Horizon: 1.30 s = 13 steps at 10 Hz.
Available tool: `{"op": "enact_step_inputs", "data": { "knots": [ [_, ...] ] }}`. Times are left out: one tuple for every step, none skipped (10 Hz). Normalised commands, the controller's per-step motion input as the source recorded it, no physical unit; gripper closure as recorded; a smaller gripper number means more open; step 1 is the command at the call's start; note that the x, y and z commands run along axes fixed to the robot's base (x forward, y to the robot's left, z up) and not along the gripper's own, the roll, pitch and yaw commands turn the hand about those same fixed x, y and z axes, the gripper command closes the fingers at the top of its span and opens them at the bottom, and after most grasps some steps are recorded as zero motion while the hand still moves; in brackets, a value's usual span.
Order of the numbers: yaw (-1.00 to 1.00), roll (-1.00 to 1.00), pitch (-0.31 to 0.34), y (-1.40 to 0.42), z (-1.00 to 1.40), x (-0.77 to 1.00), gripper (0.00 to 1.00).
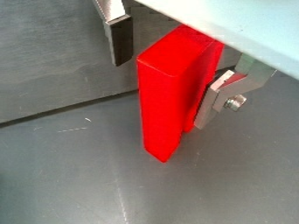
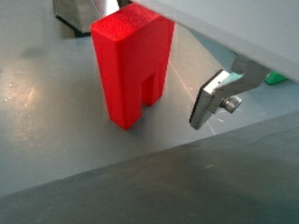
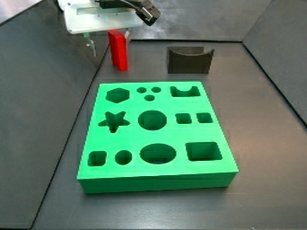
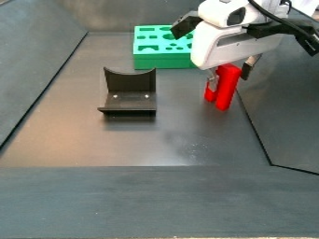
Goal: Pick up the double-square object. Move up. Move to above the board. Insert the double-square object.
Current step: Pick up the double-square object, then move up.
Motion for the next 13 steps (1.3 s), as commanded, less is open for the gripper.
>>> {"op": "enact_step_inputs", "data": {
  "knots": [
    [0.0, 0.0, 0.0, 0.0, 0.0, 0.0, 1.0],
    [0.0, 0.0, 0.0, 0.0, 0.0, 0.0, 1.0],
    [0.0, 0.0, 0.0, 0.0, 0.0, 0.0, 1.0],
    [0.0, 0.0, 0.0, 0.0, 0.0, 0.0, 1.0],
    [0.0, 0.0, 0.0, 0.0, 0.0, 0.0, 1.0],
    [0.0, 0.0, 0.0, 0.0, 0.0, 0.0, 1.0],
    [0.0, 0.0, 0.0, 0.0, 0.0, 0.0, 1.0],
    [0.0, 0.0, 0.0, 0.0, 0.0, 0.0, 1.0],
    [0.0, 0.0, 0.0, 0.0, 0.0, 0.0, 1.0],
    [0.0, 0.0, 0.0, 0.0, 0.0, 0.0, 1.0],
    [0.0, 0.0, 0.0, 0.0, 0.0, 0.0, 1.0],
    [0.0, 0.0, 0.0, 0.0, 0.83, 0.0, 1.0],
    [-0.03, -0.01, 0.014, -0.05, 0.82, -0.01, 1.0]
  ]
}}
